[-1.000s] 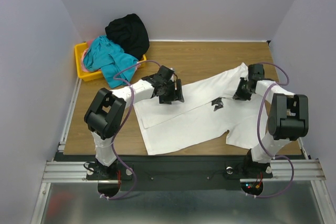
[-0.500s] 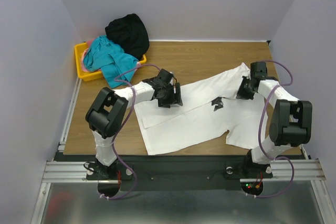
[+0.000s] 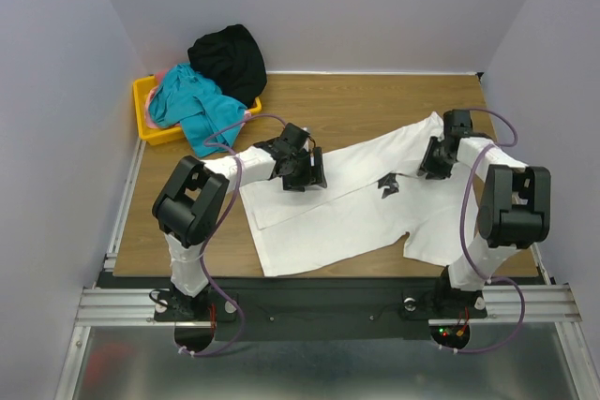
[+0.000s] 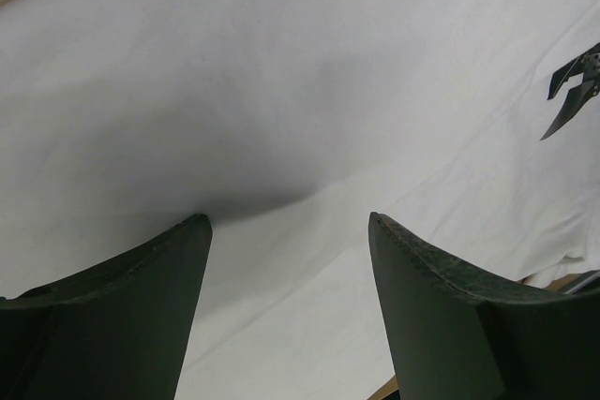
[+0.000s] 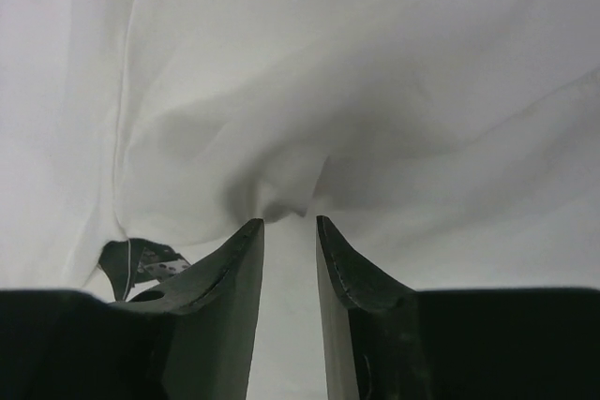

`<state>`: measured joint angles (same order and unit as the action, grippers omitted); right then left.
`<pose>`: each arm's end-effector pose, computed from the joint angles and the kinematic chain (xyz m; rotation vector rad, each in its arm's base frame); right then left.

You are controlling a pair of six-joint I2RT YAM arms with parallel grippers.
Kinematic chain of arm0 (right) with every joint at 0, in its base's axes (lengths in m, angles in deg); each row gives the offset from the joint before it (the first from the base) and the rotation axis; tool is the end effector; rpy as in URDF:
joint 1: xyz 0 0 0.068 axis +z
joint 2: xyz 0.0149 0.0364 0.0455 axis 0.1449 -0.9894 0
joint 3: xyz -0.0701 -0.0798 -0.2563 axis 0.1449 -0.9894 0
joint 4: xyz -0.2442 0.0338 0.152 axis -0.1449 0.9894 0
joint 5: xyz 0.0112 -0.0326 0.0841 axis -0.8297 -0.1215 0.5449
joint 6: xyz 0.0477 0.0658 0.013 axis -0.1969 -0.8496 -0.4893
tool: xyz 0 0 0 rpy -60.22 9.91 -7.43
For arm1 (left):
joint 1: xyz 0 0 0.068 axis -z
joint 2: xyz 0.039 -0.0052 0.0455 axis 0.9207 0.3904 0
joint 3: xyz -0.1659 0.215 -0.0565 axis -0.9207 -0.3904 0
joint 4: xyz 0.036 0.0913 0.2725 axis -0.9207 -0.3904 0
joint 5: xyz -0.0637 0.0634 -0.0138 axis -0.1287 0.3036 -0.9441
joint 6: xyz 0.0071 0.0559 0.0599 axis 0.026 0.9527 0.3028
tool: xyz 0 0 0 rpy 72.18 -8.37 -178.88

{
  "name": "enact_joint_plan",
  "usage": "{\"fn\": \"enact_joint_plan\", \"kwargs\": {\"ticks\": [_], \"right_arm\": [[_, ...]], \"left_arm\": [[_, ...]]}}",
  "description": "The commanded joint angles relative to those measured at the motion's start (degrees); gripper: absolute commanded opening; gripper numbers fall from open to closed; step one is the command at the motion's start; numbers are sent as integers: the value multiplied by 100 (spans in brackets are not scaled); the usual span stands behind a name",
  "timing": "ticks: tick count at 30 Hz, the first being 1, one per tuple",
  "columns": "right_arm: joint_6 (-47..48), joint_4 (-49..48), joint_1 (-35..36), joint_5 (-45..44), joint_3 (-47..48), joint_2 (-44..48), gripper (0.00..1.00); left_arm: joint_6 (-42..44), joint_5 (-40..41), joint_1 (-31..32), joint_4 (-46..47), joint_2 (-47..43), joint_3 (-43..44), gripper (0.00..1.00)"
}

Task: Fold and stack the t-shirts
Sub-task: Fold the tshirt

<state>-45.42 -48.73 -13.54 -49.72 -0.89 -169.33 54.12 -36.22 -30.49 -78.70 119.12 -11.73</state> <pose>0.3728 -0.0282 0.1395 0.5228 2.6522 0.1763 0.3481 -0.2778 0.1370 0.1443 2.5677 -0.8000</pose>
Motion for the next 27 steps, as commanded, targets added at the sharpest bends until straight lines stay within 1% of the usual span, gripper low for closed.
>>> {"fn": "enact_joint_plan", "kwargs": {"ticks": [1, 8, 11, 12, 16, 18, 22, 27], "right_arm": [[3, -308, 20, -159, 271, -210, 35], [-6, -432, 20, -115, 482, -588, 36], [2, -440, 20, -98, 482, -632, 27], [-6, -440, 20, -89, 482, -632, 21], [11, -432, 20, -115, 456, -475, 10], [11, -423, 20, -141, 394, -386, 9], [2, -318, 20, -168, 271, -167, 3], [73, -28, 20, -247, 271, 26, 1]], "left_arm": [[77, 87, -6, -15, -81, -169, 80], [68, 87, -6, -33, -54, -152, 80], [77, 87, -6, -59, -11, -126, 80], [86, 78, -15, -68, 24, -125, 80], [95, 69, -6, -94, 77, -99, 80], [86, 69, -6, -86, 78, -99, 80], [95, 78, -15, -120, 95, -90, 80], [103, 69, -32, -156, 165, -108, 80]]}}
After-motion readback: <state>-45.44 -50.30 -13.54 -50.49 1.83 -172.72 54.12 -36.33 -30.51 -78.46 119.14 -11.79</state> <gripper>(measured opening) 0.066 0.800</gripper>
